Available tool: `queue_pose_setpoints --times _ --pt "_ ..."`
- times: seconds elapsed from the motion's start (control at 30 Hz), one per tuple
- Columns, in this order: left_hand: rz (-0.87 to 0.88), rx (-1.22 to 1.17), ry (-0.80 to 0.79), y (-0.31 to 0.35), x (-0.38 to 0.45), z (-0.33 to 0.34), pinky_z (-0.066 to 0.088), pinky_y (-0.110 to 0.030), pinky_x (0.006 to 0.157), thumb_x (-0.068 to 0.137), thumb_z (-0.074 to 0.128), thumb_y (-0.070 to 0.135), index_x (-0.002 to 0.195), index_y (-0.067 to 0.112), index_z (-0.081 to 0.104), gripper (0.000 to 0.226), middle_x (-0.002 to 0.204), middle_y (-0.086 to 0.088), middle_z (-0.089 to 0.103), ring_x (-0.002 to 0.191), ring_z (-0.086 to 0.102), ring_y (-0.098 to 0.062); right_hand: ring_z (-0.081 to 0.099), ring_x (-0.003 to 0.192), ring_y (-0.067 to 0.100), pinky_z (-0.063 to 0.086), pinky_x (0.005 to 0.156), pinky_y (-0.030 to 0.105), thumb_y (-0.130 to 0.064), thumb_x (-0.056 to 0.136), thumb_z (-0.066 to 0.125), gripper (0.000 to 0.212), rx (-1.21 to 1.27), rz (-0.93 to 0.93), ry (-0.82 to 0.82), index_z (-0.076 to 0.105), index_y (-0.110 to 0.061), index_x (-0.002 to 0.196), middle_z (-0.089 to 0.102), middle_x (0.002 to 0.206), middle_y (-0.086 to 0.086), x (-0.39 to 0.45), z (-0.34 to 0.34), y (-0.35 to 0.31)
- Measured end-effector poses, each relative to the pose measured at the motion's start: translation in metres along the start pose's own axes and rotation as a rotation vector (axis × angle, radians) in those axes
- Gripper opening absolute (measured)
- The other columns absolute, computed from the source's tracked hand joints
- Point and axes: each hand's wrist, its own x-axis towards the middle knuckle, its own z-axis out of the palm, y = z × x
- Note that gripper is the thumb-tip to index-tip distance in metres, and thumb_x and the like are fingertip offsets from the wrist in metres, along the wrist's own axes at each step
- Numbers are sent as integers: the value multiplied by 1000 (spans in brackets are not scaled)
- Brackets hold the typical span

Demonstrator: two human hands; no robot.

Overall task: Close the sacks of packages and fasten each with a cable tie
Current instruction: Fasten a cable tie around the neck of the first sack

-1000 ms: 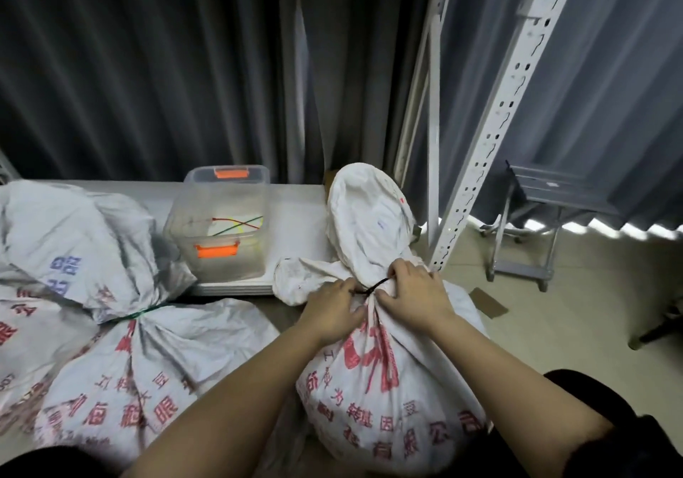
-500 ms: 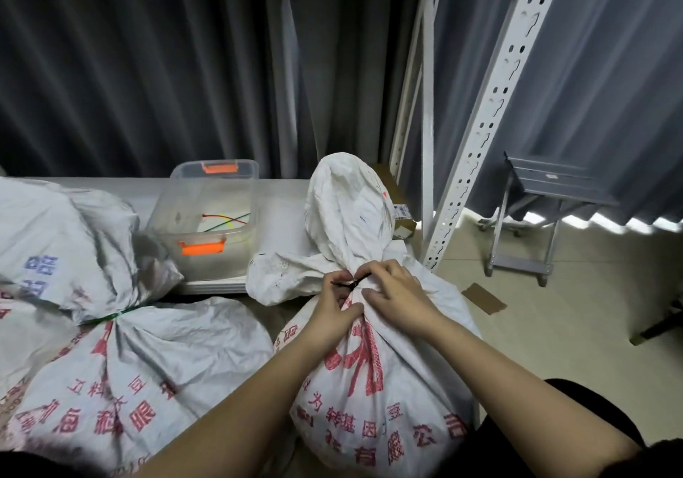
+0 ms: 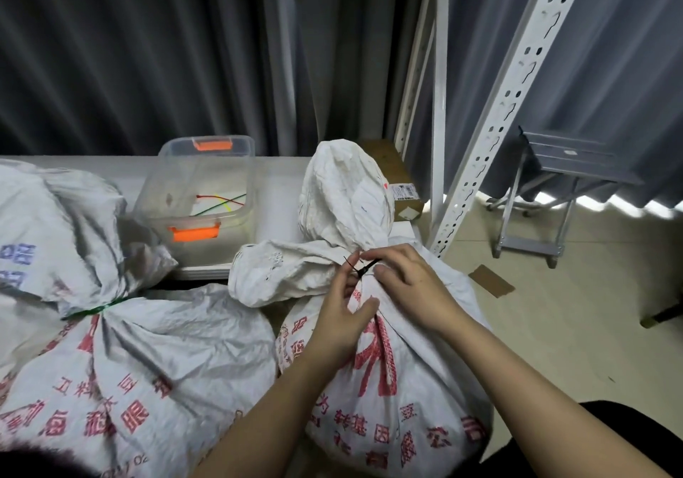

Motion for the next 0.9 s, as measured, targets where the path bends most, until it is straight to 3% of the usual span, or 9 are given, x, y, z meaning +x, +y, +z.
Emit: queue_pose_setpoints --times 0.1,0.27,0.33,0.5,0.77,0.9 --pt "44 68 34 -1 1 2 39 -15 93 84 63 15 136 48 36 67 108 7 51 107 51 -10 53 108 11 42 95 35 -33 93 55 17 -121 -21 26 62 -42 107 51 108 -11 4 -2 -4" --pt "138 161 47 2 3 -3 40 -12 92 82 63 8 142 29 37 69 119 6 55 107 53 -1 53 104 17 45 84 34 -14 85 64 20 -341 -249 108 61 -27 100 46 119 -3 8 -4 -13" --pt "156 176 42 3 3 -4 41 -16 97 81 62 7 143 26 37 69 125 4 55 112 53 -2 51 101 20 46 79 37 -17 83 67 16 -421 -275 98 63 -25 96 47 113 -1 10 -6 -14" --pt "158 249 60 -1 1 -1 44 -32 102 79 61 20 143 38 34 72 126 9 55 115 53 -6 49 102 24 39 74 34 -24 83 69 11 -540 -232 70 67 -20 93 46 106 2 13 -11 -18" --pt "98 249 98 0 1 0 43 -32 101 74 61 27 131 54 27 71 109 15 57 108 53 0 52 99 23 32 70 28 -25 89 60 16 -603 -97 41 64 -18 103 42 110 3 7 -12 -28" --pt "69 262 97 0 2 1 39 -43 103 76 60 26 129 56 27 70 105 21 57 109 53 3 54 89 23 30 63 28 -30 93 52 19 -696 -54 -5 60 -21 108 40 111 4 3 -16 -34"
